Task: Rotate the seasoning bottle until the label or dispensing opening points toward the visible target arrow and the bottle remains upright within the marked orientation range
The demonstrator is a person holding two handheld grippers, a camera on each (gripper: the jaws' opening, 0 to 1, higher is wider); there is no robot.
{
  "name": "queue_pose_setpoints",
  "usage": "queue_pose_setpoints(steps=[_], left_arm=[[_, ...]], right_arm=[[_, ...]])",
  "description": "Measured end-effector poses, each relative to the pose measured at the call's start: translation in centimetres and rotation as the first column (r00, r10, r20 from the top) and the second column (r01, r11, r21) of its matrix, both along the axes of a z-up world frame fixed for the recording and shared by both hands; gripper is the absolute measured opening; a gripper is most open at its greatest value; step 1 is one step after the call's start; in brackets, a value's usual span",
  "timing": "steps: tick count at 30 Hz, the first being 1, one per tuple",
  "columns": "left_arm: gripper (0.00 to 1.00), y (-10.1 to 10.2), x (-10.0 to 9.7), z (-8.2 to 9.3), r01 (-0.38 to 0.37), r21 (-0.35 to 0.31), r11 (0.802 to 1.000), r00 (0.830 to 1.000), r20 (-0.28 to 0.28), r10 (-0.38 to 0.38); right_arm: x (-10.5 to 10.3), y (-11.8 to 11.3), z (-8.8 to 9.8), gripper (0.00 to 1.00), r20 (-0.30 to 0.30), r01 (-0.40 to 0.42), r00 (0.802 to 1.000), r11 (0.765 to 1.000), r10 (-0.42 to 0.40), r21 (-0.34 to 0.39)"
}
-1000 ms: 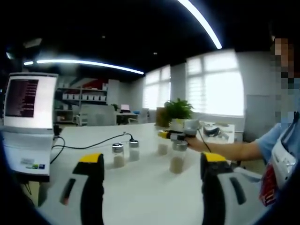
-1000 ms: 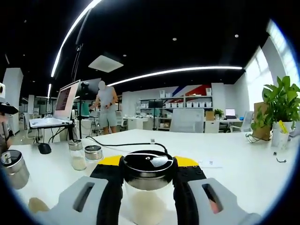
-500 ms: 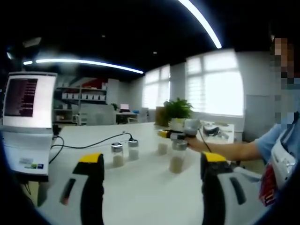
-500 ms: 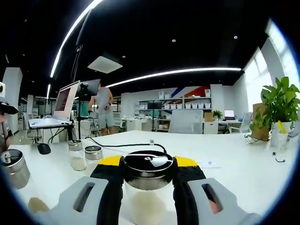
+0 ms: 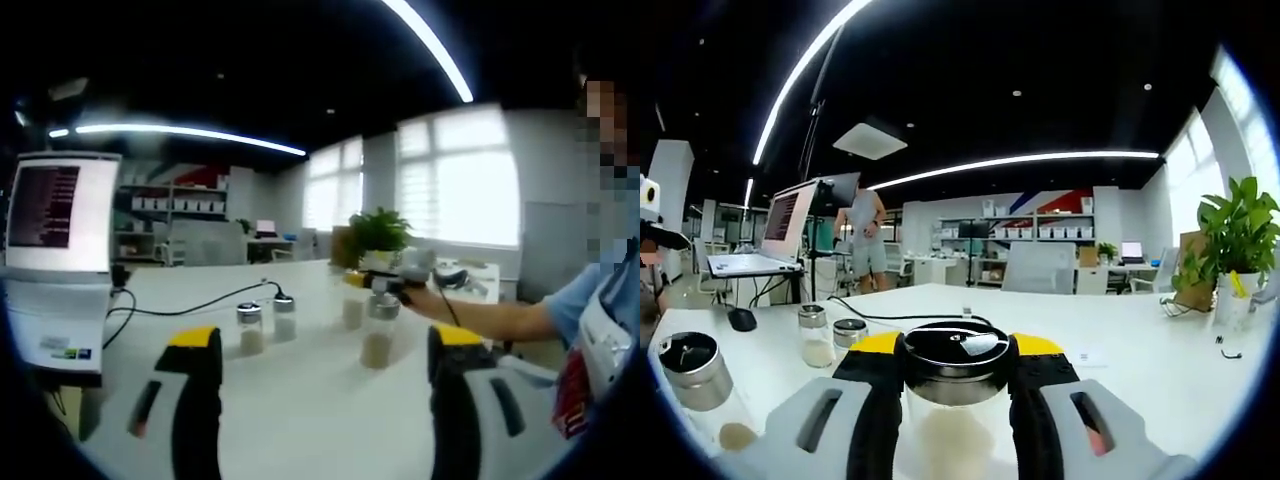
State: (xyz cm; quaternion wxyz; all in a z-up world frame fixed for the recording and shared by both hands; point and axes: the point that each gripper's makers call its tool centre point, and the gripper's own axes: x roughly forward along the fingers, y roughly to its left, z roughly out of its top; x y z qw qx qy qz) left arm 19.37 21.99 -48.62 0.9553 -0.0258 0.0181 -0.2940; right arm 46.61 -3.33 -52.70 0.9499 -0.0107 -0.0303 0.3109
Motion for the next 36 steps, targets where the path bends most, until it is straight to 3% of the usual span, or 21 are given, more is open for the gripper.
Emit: queue_pose_setpoints(steps=[15, 36], left_arm=[[0.9, -0.1, 0.0, 0.0, 0.001, 0.003, 1.0, 1.0, -0.002, -0.001], [0.9, -0.5, -0.2, -0.1, 0.006, 0.007, 1.0, 1.0, -0.002, -0.006]], right_arm=[[-3.9, -1.6, 1.1, 0.39, 0.02, -0.033, 0.999, 0.999, 0.033, -0.017], [-9.6, -1.9, 0.4, 0.39, 0.015, -0.105, 0.994, 0.994, 0.105, -0.007]])
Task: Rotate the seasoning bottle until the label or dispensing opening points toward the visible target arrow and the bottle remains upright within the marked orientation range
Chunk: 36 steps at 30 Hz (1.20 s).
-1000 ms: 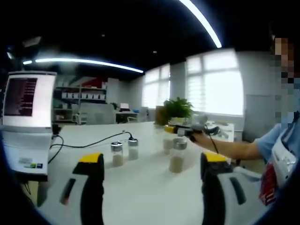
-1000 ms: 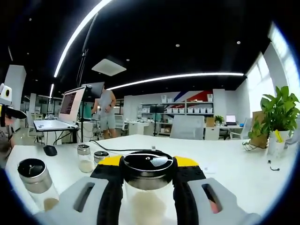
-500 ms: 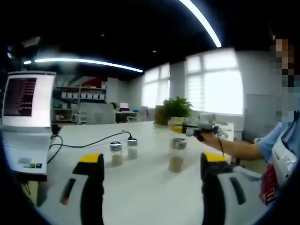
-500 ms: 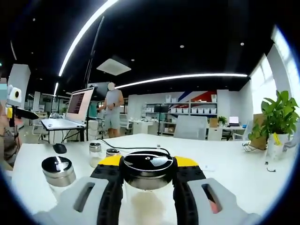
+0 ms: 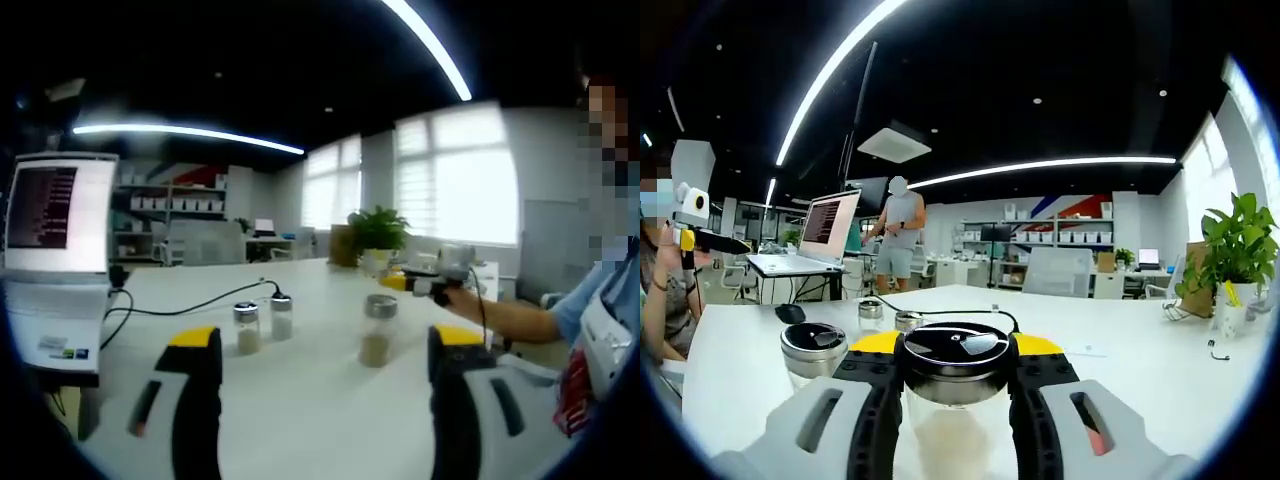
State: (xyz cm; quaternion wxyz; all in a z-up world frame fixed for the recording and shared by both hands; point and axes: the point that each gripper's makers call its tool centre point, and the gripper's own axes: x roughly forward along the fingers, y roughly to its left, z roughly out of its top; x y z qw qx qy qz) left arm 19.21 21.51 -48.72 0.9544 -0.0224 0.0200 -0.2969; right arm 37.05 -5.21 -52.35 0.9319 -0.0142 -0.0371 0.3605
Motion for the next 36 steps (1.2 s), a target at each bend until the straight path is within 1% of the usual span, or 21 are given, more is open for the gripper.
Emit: queue_pose_setpoints(steps=[1, 3, 7, 13, 15, 20, 25, 30, 36], left_arm=[[0.9, 0.0, 0.0, 0.0, 0.0, -0.001, 1.0, 1.0, 0.0, 0.0], [0.9, 0.0, 0.0, 0.0, -0.001, -0.001, 1.0, 1.0, 0.0, 0.001], [0.9, 0.1, 0.0, 0.0, -0.003, -0.001, 1.0, 1.0, 0.0, 0.003], [0.9, 0.0, 0.1, -0.1, 0.002, 0.002, 1.0, 1.0, -0.003, -0.002], [0.9, 0.1, 0.0, -0.1, 0.002, 0.001, 1.0, 1.0, -0.002, -0.002], [0.9, 0.2, 0.0, 0.0, -0.003, -0.001, 1.0, 1.0, 0.001, 0.003], [0.9, 0.1, 0.0, -0.2, 0.001, 0.002, 1.0, 1.0, -0.002, -0.001], [0.9, 0.1, 0.1, -0.1, 0.001, 0.002, 1.0, 1.0, -0.002, -0.001], [0.9, 0.0, 0.1, -0.2, 0.004, 0.003, 1.0, 1.0, -0.004, -0.004]], right_arm=[[-0.2, 0.0, -0.1, 0.39, -0.01, -0.01, 1.0, 1.0, 0.01, 0.016], [-0.5, 0.0, -0.4, 0.39, -0.018, -0.012, 1.0, 1.0, 0.012, 0.021], [-1.3, 0.2, -0.6, 0.39, -0.005, -0.017, 1.0, 1.0, 0.017, 0.002], [-2.4, 0.6, -0.5, 0.39, -0.001, -0.037, 0.999, 0.999, 0.037, 0.005], [-2.6, 0.6, -0.6, 0.39, 0.001, -0.038, 0.999, 0.999, 0.038, 0.0], [-3.1, 0.7, -1.2, 0.39, -0.017, -0.048, 0.999, 0.999, 0.048, 0.013], [-3.3, 0.9, -1.8, 0.39, -0.023, -0.056, 0.998, 0.998, 0.056, 0.0], [-3.6, 0.9, -1.8, 0.39, -0.03, -0.063, 0.998, 0.998, 0.063, 0.009], [-4.1, 1.3, -1.7, 0.39, -0.023, -0.074, 0.997, 0.997, 0.074, 0.005]])
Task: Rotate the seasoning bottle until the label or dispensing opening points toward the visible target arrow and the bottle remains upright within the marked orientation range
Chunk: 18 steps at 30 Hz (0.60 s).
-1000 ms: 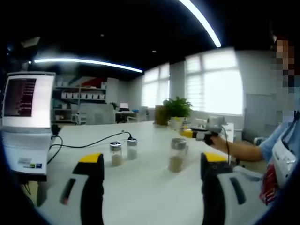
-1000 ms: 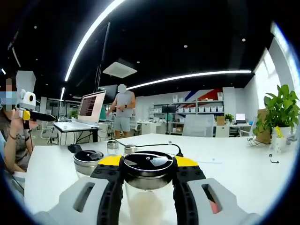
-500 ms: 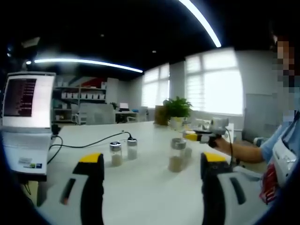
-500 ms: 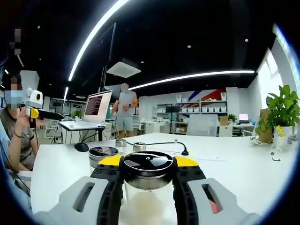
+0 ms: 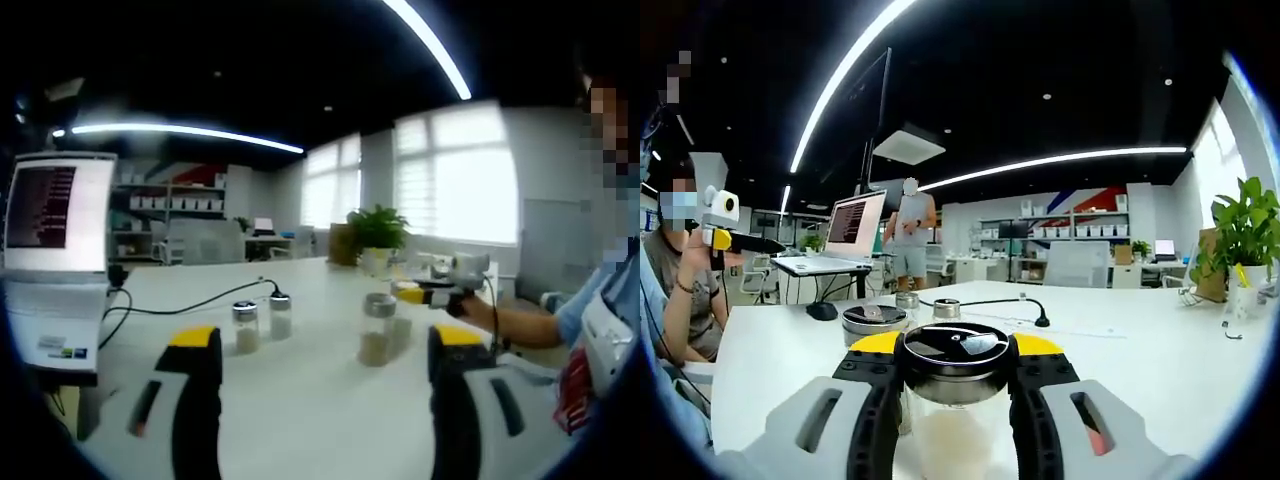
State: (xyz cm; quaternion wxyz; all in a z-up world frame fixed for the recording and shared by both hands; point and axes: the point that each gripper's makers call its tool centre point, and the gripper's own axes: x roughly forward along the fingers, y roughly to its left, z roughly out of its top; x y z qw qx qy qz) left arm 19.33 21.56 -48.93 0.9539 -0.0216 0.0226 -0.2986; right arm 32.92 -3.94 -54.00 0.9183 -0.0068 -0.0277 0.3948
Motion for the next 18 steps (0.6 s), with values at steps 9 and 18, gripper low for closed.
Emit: queue_pose_setpoints(steps=[9, 18], left_arm=[[0.9, 0.11, -0.09, 0.05, -0.003, -0.001, 1.0, 1.0, 0.003, 0.003], [0.9, 0.17, 0.02, 0.03, 0.0, 0.001, 1.0, 1.0, 0.001, 0.0]], right_arm=[[-0.27, 0.06, -0.72, 0.39, -0.009, -0.003, 1.0, 1.0, 0.003, -0.014], [-0.3, -0.28, -0.9, 0.39, -0.014, 0.003, 1.0, 1.0, -0.003, 0.004]])
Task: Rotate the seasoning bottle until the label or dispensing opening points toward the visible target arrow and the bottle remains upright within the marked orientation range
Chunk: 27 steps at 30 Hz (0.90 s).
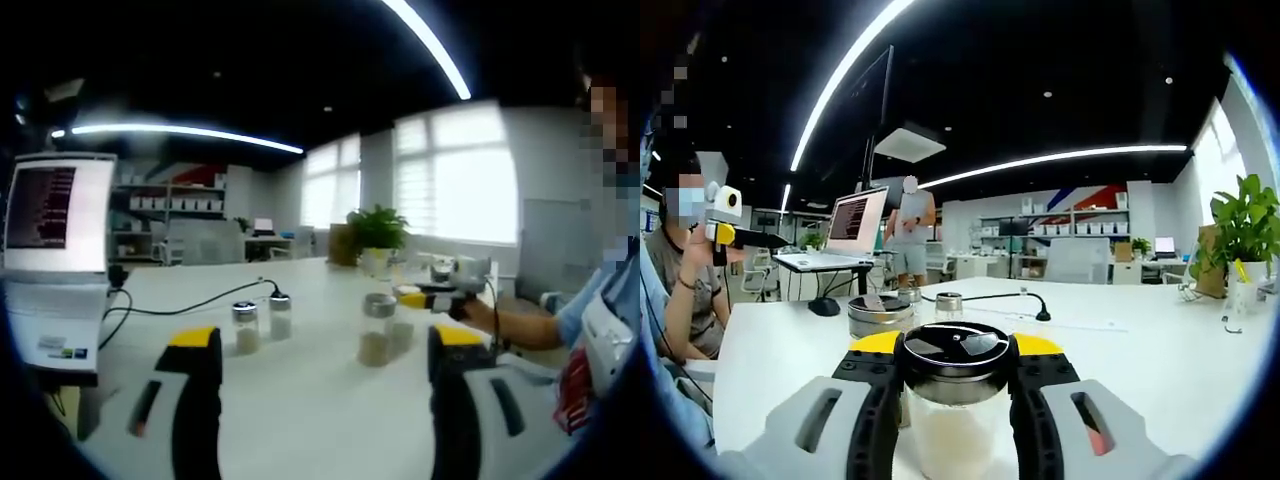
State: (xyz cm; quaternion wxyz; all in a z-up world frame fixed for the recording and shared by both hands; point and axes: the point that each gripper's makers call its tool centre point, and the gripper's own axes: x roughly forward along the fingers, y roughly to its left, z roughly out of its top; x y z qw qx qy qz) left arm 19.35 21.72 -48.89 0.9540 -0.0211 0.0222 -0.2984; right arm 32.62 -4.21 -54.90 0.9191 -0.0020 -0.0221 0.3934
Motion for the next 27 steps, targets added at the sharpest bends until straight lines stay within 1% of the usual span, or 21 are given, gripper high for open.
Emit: queue_pose_setpoints(steps=[18, 22, 26, 27], left_arm=[[0.9, -0.04, -0.23, 0.08, -0.002, -0.001, 1.0, 1.0, 0.006, 0.002], [0.9, -0.13, -0.25, 0.06, -0.001, -0.001, 1.0, 1.0, 0.006, 0.001], [0.9, -0.28, -0.3, 0.03, 0.003, 0.001, 1.0, 1.0, 0.005, -0.003], [0.9, -0.28, -0.31, 0.03, 0.002, 0.0, 1.0, 1.0, 0.005, -0.002]], right_arm=[[-0.19, -0.01, -0.01, 0.4, -0.009, -0.003, 1.0, 1.0, 0.003, -0.01], [-0.19, -0.06, -0.02, 0.41, -0.012, -0.026, 1.0, 1.0, 0.026, -0.01], [-0.45, -0.02, 0.13, 0.42, 0.006, -0.022, 1.0, 0.999, 0.023, -0.044], [-0.32, -0.22, 0.22, 0.44, 0.001, -0.003, 1.0, 0.999, 0.003, -0.044]])
